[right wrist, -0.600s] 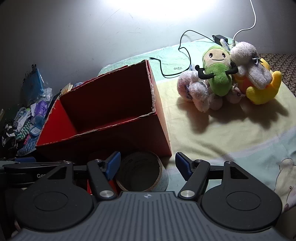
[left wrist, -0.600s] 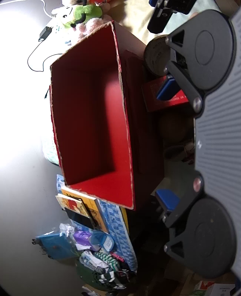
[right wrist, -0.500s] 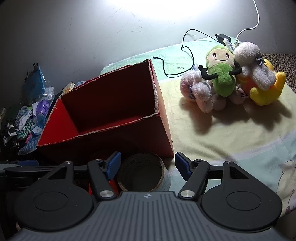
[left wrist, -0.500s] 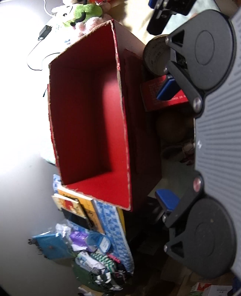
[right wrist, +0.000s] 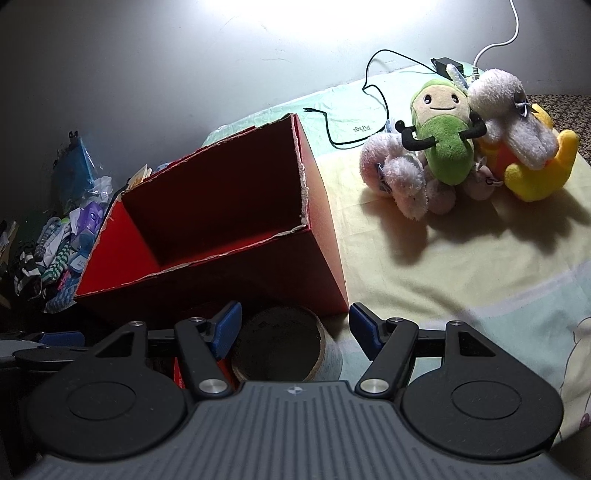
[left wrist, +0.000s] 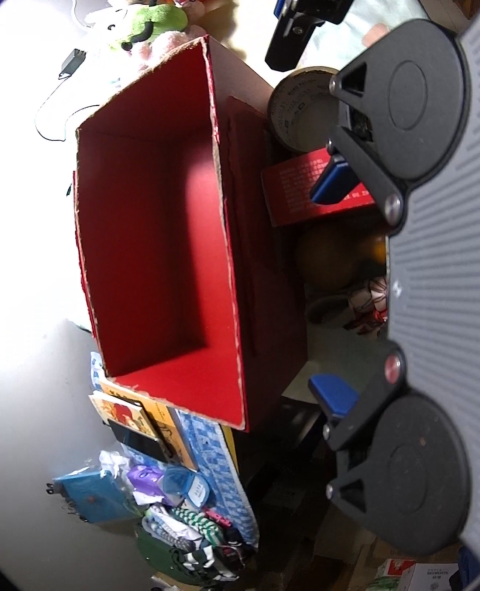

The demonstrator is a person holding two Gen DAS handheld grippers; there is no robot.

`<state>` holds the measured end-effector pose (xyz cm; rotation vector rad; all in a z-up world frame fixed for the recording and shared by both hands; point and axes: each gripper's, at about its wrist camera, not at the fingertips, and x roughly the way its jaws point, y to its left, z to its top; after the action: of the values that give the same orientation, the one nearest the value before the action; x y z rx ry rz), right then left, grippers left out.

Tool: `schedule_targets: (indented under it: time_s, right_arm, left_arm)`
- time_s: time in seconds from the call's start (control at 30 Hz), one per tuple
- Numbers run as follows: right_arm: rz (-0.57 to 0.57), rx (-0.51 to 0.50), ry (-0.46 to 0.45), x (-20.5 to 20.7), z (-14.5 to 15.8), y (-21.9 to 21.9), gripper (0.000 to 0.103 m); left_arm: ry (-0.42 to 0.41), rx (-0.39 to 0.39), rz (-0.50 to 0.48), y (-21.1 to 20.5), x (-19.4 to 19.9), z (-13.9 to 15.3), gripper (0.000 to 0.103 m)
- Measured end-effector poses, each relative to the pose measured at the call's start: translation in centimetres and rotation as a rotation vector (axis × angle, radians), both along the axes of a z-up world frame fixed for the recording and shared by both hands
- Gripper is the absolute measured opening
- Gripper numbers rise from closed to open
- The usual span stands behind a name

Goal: Organize objects
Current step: 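Move the right tool toward the beige tape roll beside the red box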

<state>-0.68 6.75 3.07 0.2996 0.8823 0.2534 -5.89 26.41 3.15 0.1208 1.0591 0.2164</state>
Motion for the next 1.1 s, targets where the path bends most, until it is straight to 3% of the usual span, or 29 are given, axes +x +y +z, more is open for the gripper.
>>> schedule_targets:
  time_s: [0.37,0.53,0.77,0.9,1.1]
  right_arm:
    - [-0.036,0.031,0.028,-0.7,-0.8,-1.3,0.063]
    - [-0.047,0.029,0.034,-0.9,-1.3,-1.8,0.060]
    - [-0.063,0.044,0.078,-0.5,-2.9,-2.8,0.051]
    - [-0.056,0.068,0.107,-0.4,-3.6,-3.4,0.047]
    - [-0.052,0.119,0.139,0.3,-4.2,-4.0,0.042]
  left_arm:
    - [-0.007,-0.001,-0.043,-0.6,-0.3,0.1,0.096]
    - [-0.072,-0.131,-0.083,0.8,-0.6,1.7,0.090]
    - [-0.198,-0.365,-0.258,0.8,-2.0,3.8,0.101]
    - [-0.173,-0.350,-0.324,-0.1,-2.0,3.4,0.100]
    - [-0.123,-0.362,-0.386,-0.5,-2.3,2.2,0.066]
